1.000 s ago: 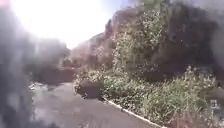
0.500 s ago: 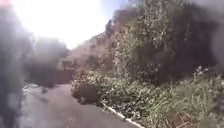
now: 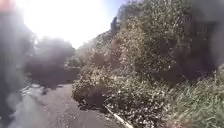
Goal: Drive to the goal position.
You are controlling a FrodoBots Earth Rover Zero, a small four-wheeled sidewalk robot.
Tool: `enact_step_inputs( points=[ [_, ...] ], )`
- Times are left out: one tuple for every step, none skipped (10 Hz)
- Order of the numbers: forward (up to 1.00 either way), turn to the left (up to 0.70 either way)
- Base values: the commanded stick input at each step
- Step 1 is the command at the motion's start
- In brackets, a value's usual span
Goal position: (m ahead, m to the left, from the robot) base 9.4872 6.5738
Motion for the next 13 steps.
enact_step_inputs(
  points=[
    [0.5,0.27],
    [0.5,0.27],
    [0.5,0.27],
    [0.5,0.27],
    [0.5,0.27],
    [0.5,0.27],
    [0.5,0.27],
    [0.44,0.29],
    [0.12,0.41],
    [0.0,0.28],
    [-0.5,0.0],
    [-0.5,0.0],
    [-0.5,0.0]
  ],
)
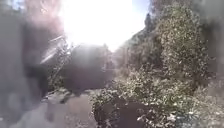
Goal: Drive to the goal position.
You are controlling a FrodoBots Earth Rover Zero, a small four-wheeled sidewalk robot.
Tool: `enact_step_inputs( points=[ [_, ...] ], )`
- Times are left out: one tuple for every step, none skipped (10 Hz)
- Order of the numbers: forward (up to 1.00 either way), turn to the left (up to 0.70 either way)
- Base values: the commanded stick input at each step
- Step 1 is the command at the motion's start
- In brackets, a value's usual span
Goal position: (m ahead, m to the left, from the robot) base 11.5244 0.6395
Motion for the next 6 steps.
enact_step_inputs(
  points=[
    [-0.5,0.0],
    [-0.5,0.0],
    [-0.5,0.0],
    [-0.5,0.0],
    [0.0,0.0],
    [0.0,0.0]
  ],
)
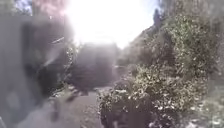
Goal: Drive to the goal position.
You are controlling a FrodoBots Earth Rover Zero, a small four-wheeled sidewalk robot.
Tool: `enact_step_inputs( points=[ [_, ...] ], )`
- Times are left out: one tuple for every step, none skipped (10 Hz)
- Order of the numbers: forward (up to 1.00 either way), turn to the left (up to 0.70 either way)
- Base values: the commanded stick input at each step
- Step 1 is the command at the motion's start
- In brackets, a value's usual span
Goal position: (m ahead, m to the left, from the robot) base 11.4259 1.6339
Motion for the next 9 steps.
enact_step_inputs(
  points=[
    [0.0,0.0],
    [0.0,0.0],
    [0.0,0.0],
    [0.0,0.0],
    [0.0,0.0],
    [0.0,0.0],
    [0.0,0.0],
    [0.25,0.0],
    [0.5,0.0]
  ],
)
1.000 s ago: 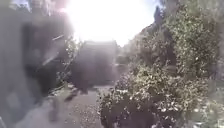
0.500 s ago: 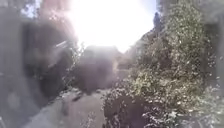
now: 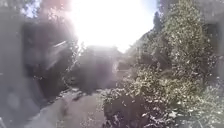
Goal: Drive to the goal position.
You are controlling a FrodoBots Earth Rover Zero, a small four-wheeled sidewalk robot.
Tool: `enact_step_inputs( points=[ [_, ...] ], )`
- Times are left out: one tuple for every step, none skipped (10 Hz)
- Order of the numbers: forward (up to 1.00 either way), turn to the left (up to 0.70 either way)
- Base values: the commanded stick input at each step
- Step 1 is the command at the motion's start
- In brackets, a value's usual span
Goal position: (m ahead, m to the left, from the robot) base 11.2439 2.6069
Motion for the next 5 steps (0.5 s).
enact_step_inputs(
  points=[
    [0.5,0.0],
    [0.5,0.0],
    [0.5,0.27],
    [0.5,0.27],
    [0.5,0.27]
  ],
)
